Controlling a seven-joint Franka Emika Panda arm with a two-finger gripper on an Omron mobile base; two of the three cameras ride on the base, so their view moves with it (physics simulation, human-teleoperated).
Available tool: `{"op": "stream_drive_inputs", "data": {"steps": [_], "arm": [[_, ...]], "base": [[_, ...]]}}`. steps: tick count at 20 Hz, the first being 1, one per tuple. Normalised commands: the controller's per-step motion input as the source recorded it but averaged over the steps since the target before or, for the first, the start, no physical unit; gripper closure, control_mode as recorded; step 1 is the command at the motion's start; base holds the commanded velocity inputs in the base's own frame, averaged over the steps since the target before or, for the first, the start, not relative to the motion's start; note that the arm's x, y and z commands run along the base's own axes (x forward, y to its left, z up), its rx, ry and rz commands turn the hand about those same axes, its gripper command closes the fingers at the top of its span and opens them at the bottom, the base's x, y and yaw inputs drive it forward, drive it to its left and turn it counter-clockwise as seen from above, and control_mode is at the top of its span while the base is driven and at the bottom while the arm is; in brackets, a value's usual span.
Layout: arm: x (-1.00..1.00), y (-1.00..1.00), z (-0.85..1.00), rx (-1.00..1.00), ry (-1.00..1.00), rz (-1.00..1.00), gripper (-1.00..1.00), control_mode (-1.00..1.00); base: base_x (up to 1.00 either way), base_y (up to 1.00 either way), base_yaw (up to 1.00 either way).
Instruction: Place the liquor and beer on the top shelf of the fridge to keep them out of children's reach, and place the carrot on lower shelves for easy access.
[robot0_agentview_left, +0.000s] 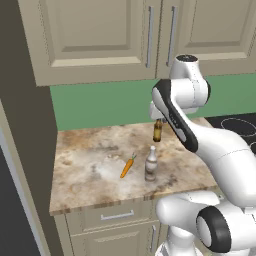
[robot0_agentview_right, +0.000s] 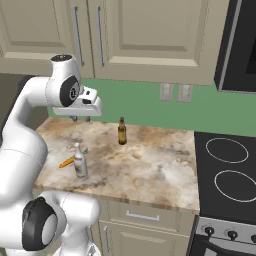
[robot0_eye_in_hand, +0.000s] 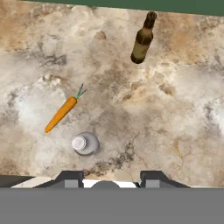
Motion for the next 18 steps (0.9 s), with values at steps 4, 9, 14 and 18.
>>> {"op": "stream_drive_inputs", "data": {"steps": [4, 9, 14, 18], "arm": [[-0.04, 0.03, -0.12, 0.00, -0.05, 0.02, -1.00, -1.00], [-0.18, -0.03, -0.17, 0.04, -0.24, 0.25, -1.00, -1.00], [-0.12, -0.07, 0.00, 0.08, -0.32, 0.33, -1.00, -1.00], [0.00, -0.01, 0.00, 0.01, -0.18, 0.36, -1.00, -1.00]], "base": [[0.00, 0.00, 0.00], [0.00, 0.00, 0.00], [0.00, 0.00, 0.00], [0.00, 0.00, 0.00]]}}
